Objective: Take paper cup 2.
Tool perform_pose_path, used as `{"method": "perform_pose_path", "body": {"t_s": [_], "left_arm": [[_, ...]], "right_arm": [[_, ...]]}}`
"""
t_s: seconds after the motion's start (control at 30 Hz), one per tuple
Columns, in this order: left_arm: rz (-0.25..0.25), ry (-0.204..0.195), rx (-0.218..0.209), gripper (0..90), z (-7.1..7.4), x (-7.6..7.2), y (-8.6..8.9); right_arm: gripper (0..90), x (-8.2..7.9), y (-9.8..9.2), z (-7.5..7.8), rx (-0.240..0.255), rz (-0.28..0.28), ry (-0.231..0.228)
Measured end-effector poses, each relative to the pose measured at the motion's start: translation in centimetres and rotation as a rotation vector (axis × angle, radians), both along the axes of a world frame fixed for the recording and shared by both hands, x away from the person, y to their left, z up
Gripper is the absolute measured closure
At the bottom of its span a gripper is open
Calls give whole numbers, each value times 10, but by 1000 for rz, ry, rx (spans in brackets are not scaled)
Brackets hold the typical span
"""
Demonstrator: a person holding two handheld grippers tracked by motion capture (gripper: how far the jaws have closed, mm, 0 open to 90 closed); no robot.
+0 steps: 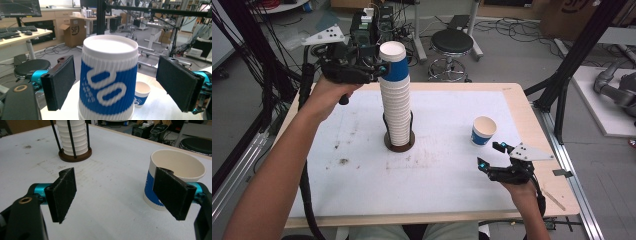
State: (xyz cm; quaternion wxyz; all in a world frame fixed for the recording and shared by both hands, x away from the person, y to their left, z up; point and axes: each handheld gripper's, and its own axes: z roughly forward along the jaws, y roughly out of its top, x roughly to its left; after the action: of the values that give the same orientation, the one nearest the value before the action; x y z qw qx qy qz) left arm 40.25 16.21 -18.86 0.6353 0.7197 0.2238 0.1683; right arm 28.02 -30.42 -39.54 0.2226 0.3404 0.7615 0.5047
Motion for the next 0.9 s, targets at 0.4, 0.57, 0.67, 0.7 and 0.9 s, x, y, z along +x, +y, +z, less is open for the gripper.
{"method": "perform_pose_path", "body": {"t_s": [0.4, 0.57, 0.67, 0.7, 0.9], "left_arm": [[5, 34, 78, 186, 7, 13, -18], [20, 28, 79, 243, 7, 13, -18], [26, 26, 84, 270, 8, 14, -16], [22, 25, 87, 272, 8, 14, -16], [20, 35, 85, 278, 9, 14, -17]], "right_arm": [[199, -1, 1, 0, -3, 1, 1], [199, -1, 0, 0, -3, 1, -2], [199, -1, 0, 1, -5, 1, -7], [199, -1, 0, 1, -4, 1, -7], [199, -2, 0, 1, 0, -1, -3]]}}
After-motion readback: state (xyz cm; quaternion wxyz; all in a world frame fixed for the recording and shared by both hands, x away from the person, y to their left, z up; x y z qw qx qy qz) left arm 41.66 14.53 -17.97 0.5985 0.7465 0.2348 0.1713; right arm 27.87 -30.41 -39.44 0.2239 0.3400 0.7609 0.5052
